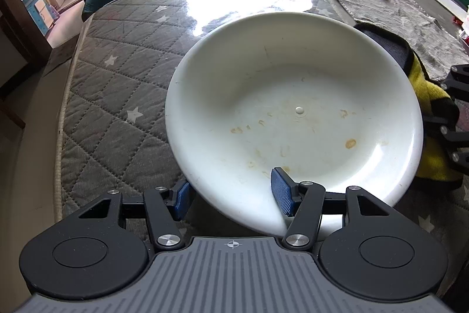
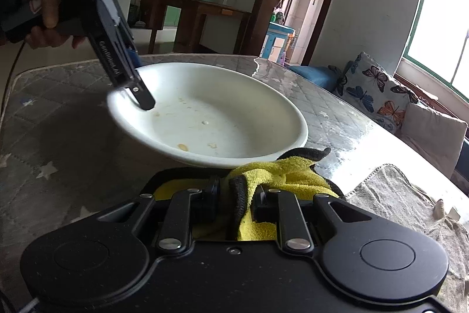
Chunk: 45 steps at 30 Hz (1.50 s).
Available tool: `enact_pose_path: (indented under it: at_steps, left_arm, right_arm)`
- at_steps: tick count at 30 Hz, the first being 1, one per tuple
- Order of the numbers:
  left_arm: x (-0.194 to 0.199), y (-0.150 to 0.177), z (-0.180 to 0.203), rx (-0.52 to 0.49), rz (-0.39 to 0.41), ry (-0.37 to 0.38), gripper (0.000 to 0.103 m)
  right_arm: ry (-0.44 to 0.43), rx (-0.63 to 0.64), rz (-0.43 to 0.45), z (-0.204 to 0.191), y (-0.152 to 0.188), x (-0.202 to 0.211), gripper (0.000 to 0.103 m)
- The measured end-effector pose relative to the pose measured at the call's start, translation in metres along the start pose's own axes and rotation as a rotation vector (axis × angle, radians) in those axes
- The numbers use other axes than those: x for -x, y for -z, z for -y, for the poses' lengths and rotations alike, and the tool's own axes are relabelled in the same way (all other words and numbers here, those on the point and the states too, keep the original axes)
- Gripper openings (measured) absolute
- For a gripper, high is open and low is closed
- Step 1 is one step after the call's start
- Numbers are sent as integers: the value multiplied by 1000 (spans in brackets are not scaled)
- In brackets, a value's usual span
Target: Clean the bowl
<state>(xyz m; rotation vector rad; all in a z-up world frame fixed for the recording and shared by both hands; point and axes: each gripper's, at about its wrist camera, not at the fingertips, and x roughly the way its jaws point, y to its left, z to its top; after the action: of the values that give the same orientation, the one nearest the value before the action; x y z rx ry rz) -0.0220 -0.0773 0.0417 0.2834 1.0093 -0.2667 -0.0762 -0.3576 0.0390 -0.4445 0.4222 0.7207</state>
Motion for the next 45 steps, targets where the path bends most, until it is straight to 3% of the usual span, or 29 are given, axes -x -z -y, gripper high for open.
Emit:
enact_pose_path:
  at_steps: [23, 32, 45]
  left_arm:
    - [0, 0, 0, 15, 6, -1, 61]
    - [4, 0, 15, 38, 8, -93, 63]
    - [18, 11, 20, 208, 12, -108, 66]
  right_arm:
    - [59, -7, -12, 32, -5, -34, 22]
    - [62, -9, -19, 31, -3, -32, 22]
    - [54, -8, -11, 20, 1, -20, 22]
